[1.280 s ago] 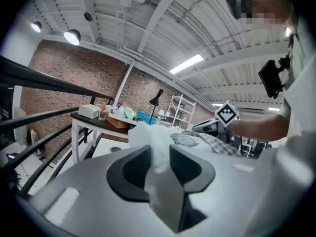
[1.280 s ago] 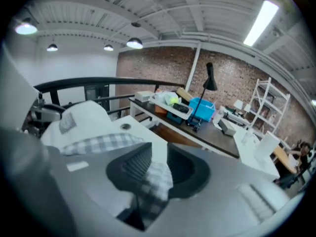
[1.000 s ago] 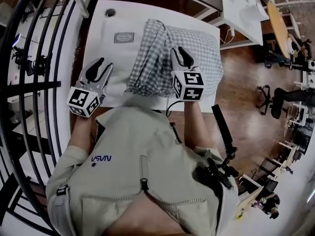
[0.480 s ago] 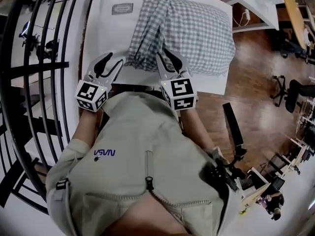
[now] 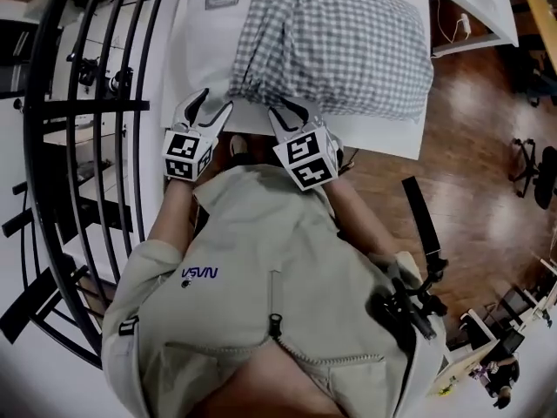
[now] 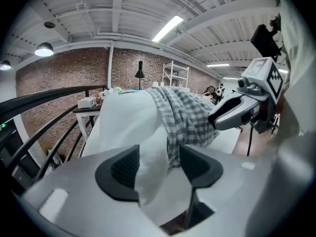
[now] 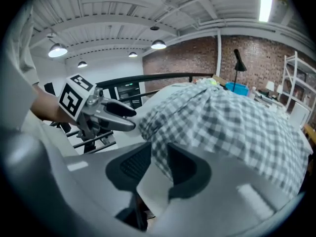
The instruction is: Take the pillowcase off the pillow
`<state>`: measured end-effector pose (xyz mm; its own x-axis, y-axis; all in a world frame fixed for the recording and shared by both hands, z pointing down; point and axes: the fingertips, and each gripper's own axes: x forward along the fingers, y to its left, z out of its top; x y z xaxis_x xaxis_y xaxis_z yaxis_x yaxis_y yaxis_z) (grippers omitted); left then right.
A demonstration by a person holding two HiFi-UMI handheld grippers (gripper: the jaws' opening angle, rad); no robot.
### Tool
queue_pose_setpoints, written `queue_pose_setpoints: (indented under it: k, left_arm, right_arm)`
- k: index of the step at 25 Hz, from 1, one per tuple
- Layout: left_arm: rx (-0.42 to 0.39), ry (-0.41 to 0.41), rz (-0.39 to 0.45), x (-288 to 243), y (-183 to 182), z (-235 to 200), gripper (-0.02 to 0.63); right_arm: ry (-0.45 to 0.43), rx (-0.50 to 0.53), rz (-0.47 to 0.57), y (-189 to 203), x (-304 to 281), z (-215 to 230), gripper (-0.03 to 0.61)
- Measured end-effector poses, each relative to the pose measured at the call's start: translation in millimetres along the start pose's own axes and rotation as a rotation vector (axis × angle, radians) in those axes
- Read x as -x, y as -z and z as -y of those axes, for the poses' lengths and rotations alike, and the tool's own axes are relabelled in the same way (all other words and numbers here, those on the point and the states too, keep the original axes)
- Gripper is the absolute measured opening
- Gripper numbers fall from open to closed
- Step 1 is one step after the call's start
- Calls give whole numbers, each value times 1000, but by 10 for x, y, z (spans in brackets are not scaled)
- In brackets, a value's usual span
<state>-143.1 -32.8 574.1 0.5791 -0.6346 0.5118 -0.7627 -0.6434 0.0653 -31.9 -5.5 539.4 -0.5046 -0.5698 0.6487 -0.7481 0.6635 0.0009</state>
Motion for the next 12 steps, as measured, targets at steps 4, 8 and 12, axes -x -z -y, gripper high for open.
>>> queue_pose_setpoints:
  k: [4, 8, 12]
  left_arm:
    - [-14, 18, -5, -28, 48, -95, 126]
    - [-23, 110, 16, 24, -4, -49, 33]
    - [-43, 180, 38, 69, -28, 28, 23]
  right_arm:
    - [4, -2, -36, -57, -223, -190, 122]
    - [50, 7, -60, -106, -567, -333, 158]
    - [161, 1, -92, -63, -776, -264, 138]
